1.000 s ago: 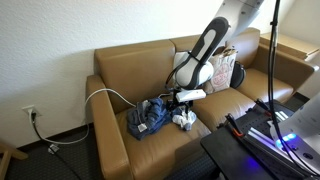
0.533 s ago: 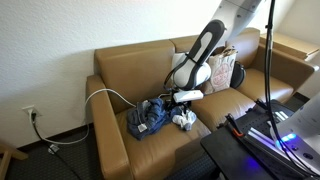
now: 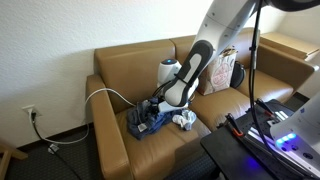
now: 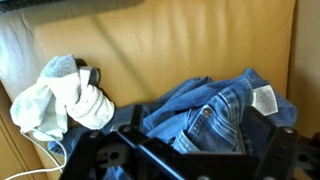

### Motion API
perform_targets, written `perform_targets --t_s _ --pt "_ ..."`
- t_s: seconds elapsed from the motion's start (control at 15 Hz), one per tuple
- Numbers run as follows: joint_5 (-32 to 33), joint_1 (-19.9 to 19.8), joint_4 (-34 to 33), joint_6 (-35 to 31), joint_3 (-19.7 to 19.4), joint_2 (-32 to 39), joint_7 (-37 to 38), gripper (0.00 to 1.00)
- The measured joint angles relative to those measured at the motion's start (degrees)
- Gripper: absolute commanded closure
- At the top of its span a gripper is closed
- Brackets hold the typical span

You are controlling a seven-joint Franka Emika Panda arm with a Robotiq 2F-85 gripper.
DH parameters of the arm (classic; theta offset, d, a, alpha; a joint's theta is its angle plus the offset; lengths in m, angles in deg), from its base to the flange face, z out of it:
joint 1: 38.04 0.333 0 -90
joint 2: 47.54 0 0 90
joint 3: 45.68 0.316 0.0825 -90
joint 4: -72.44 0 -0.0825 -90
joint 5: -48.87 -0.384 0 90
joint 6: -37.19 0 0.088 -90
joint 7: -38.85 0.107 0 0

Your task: Put the pair of jeans on the arm rest

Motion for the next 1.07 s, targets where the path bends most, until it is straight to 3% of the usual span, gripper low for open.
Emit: perform_targets --t_s 0.2,0.4,0.87,1.07 --pt "0.3 6.4 -5.1 -0.7 -5.2 4.5 4.6 0.00" --pt "0.6 10.0 -10.3 -1.5 -8.7 9.4 7.2 0.00" --pt "-0.2 7.1 -16.5 -3.0 -6.2 12.7 7.7 0.00" --pt "-0.1 7.3 -18.6 -0.6 -6.1 14.2 7.8 0.00"
